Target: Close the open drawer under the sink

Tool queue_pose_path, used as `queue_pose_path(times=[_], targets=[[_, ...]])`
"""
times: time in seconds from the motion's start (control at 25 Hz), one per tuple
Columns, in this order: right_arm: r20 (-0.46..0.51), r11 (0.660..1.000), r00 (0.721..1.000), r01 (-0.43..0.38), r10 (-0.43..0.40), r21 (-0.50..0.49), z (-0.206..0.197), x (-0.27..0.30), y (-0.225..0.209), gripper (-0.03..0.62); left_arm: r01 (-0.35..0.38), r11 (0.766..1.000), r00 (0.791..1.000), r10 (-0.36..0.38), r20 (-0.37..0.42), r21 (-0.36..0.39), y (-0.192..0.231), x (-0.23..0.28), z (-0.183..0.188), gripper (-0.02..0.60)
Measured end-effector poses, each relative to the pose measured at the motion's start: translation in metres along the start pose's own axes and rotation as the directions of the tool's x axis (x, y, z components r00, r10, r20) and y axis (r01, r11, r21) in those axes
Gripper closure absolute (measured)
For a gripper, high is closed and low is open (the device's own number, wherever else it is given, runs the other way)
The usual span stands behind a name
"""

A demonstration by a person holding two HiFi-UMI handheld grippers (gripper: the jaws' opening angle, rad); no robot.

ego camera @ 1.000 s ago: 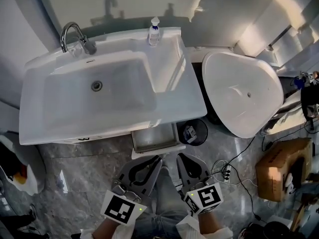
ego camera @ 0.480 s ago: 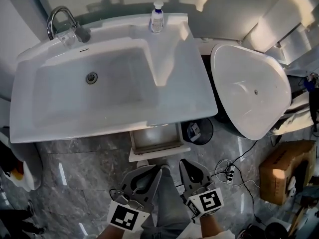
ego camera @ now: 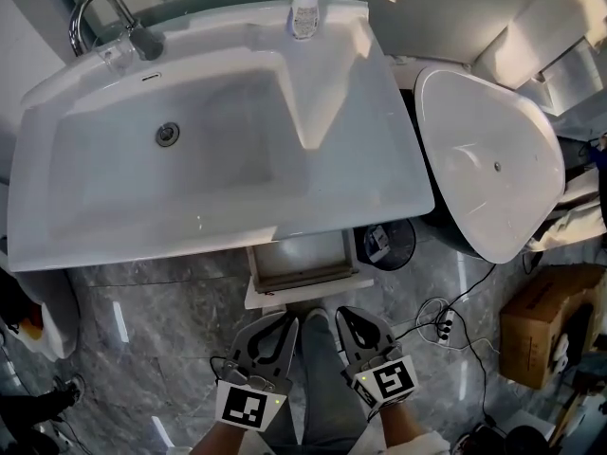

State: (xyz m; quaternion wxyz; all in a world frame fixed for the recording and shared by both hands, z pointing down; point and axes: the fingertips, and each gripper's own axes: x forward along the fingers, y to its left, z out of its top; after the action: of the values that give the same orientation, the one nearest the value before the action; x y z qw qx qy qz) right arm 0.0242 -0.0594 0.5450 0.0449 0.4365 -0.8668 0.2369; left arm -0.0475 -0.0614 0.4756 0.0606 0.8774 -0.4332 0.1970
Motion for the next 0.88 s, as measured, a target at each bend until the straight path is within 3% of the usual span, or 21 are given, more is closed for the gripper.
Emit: queue_pose_path(times=[0.36,0.88], targets=[[-0.037,0.999,0.999,0.017,-0.016,0.035,-0.051,0.021,-0.014,0.585,-0.017,0.996,0.997,0.011,-0.076,-0.088,-0.008,0.013,-0.069,0.554],[-0.110,0.997,0.994,0.030,-0.022,0.073,-0.099,0.045,-0.029,0.585,-0.002,0.998,0.979,-0.012,-0.205,-0.064,-0.010,0.031,-0.139,0.554]])
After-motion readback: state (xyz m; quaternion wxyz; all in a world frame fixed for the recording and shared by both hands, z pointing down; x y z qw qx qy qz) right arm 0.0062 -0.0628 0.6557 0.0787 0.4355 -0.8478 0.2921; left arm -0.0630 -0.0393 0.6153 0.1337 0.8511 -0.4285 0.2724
